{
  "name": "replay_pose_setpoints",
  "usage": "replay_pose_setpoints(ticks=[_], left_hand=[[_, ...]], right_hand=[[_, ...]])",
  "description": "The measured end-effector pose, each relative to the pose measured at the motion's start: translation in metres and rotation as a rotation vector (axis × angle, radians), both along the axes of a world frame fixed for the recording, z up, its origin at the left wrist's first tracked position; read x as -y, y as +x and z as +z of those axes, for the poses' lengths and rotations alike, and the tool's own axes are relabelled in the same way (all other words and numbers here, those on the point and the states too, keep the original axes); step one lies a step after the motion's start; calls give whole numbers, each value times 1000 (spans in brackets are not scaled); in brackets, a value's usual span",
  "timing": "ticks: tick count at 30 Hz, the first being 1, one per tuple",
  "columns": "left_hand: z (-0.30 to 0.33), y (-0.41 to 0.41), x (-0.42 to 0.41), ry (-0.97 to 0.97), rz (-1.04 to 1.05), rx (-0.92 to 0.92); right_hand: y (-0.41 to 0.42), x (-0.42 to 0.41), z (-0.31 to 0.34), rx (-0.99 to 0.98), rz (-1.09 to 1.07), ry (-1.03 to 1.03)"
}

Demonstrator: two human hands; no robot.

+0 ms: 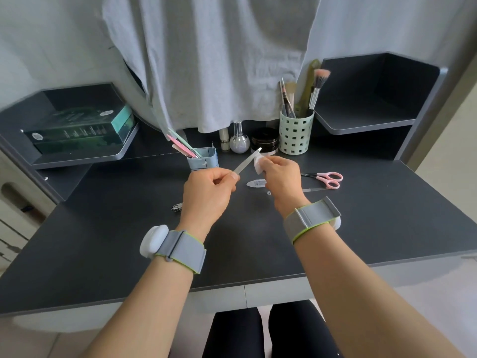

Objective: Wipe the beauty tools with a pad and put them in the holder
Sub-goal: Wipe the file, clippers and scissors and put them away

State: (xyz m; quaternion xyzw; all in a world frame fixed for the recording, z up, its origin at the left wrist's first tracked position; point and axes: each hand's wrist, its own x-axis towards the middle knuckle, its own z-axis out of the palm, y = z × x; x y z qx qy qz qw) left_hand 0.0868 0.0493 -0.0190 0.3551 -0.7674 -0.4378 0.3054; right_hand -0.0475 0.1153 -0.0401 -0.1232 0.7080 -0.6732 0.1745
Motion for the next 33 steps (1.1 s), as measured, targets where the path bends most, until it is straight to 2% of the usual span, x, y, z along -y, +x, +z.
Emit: replay_pose_setpoints(ticks=[5,12,17,26,33], left_hand=[[-6,2,-3,23,11,10],[-11,8,-7,46,37,-14],[-13,11,-11,31,61,-27],[-19,12,-19,79,72,-54],[-17,2,-24,197,61,-66]], right_hand=[[-3,-13,-3,-40,20,104],[4,-29,1,-245,235,486],[12,-31,2,-326,314,622],[26,-37,8,-357,426,702],[19,-38,17,-331,305,498]])
